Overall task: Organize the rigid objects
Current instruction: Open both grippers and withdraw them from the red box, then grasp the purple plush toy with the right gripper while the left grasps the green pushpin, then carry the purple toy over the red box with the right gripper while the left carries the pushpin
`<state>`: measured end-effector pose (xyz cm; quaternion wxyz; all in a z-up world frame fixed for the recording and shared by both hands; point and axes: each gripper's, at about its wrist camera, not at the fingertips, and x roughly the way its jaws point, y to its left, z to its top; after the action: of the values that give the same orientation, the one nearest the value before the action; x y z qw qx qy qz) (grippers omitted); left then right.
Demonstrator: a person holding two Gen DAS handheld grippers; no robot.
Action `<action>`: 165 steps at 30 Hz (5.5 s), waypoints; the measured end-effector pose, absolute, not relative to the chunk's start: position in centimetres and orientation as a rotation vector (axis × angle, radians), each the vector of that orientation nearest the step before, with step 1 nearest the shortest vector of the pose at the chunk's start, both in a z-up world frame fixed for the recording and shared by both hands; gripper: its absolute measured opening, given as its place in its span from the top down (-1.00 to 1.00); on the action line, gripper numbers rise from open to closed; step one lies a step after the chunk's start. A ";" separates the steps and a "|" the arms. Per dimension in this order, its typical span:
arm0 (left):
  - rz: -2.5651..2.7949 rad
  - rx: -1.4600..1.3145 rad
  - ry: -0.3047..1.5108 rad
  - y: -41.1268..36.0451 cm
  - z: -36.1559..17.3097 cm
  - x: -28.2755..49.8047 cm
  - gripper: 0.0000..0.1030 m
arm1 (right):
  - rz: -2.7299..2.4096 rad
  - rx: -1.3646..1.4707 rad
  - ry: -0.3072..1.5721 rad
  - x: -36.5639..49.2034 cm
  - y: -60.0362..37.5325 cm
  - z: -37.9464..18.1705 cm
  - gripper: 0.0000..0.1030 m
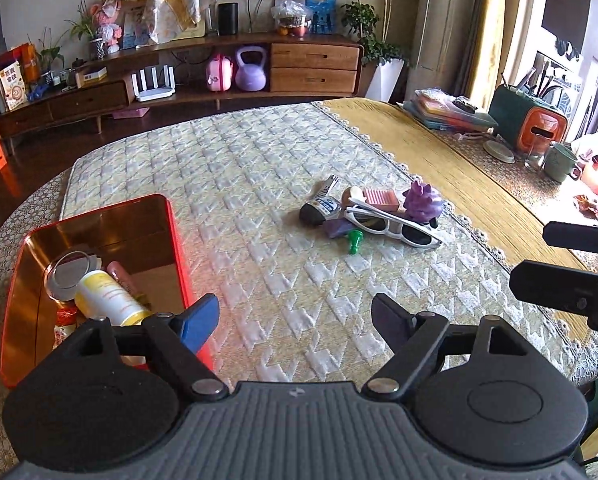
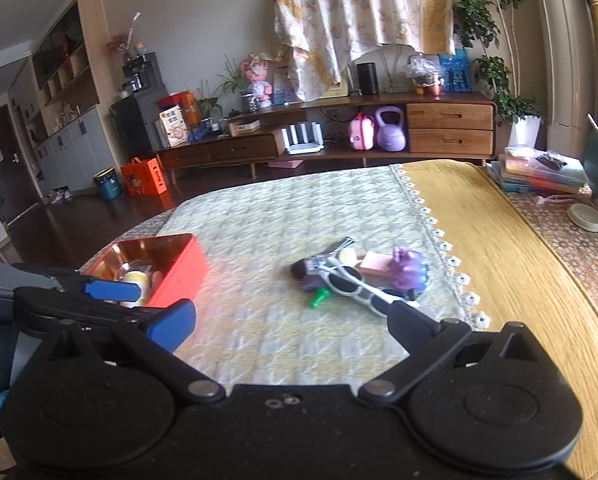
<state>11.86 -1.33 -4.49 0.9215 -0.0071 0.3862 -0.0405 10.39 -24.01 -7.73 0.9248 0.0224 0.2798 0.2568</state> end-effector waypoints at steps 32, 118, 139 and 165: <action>-0.066 -0.033 0.833 -6.8 -11.3 22.2 -0.62 | 0.405 0.031 0.714 24.6 -27.7 -13.0 -0.82; -0.024 -0.081 0.789 2.1 -3.2 12.9 0.75 | 0.610 -0.040 0.612 12.6 -18.7 -5.8 0.05; 0.175 -0.112 0.802 14.7 -4.4 12.4 0.75 | 0.743 -0.150 0.626 12.2 -6.9 -6.7 0.05; 0.253 -0.079 0.889 20.4 -8.0 20.3 0.75 | 0.761 -0.380 0.673 18.0 3.7 -11.8 0.06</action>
<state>20.28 20.45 -7.98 0.8944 -0.0382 0.4287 0.1219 17.97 3.67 -11.79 0.8564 -0.1809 0.3202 0.3622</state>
